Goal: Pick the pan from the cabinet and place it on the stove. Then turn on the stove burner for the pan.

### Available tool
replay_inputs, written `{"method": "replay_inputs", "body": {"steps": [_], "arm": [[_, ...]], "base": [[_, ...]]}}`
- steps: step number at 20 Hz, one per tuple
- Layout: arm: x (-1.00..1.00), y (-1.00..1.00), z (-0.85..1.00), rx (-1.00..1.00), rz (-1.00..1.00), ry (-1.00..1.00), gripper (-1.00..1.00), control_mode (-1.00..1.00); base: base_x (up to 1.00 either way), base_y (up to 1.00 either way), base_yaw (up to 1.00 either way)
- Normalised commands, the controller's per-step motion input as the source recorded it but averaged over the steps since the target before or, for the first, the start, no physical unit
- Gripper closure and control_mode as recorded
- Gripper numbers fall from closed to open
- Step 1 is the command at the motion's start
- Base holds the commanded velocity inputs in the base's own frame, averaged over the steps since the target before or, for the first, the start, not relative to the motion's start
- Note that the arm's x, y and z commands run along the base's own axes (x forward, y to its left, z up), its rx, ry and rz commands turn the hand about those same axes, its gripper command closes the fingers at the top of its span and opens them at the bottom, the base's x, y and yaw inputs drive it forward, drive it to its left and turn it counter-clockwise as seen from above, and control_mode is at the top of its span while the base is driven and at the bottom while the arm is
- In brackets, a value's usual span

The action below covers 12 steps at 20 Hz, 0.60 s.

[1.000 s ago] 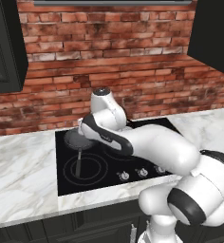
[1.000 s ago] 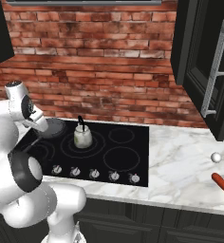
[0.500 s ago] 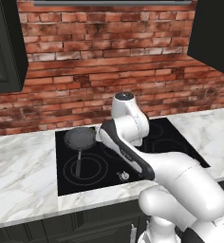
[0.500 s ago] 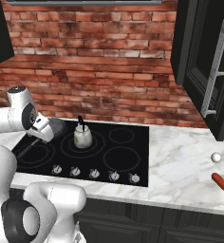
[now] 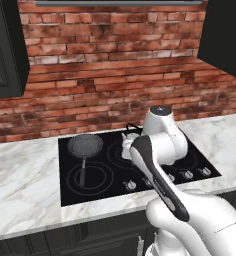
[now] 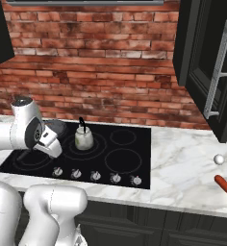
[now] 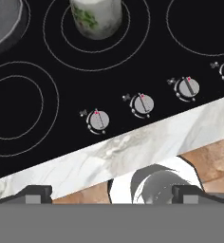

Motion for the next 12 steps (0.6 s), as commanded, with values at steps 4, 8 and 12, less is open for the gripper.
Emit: {"method": "replay_inputs", "body": {"steps": [4, 8, 12], "arm": [[-0.53, -0.51, 0.09, 0.0, 0.0, 0.0, -1.0, -1.0], [-0.25, -0.48, 0.01, 0.0, 0.0, 0.0, -1.0, -1.0], [0.0, -0.35, 0.0, 0.0, 0.0, 0.0, -1.0, -1.0]], "base": [[0.0, 0.0, 0.0], [0.0, 0.0, 0.0], [0.0, 0.0, 0.0]]}}
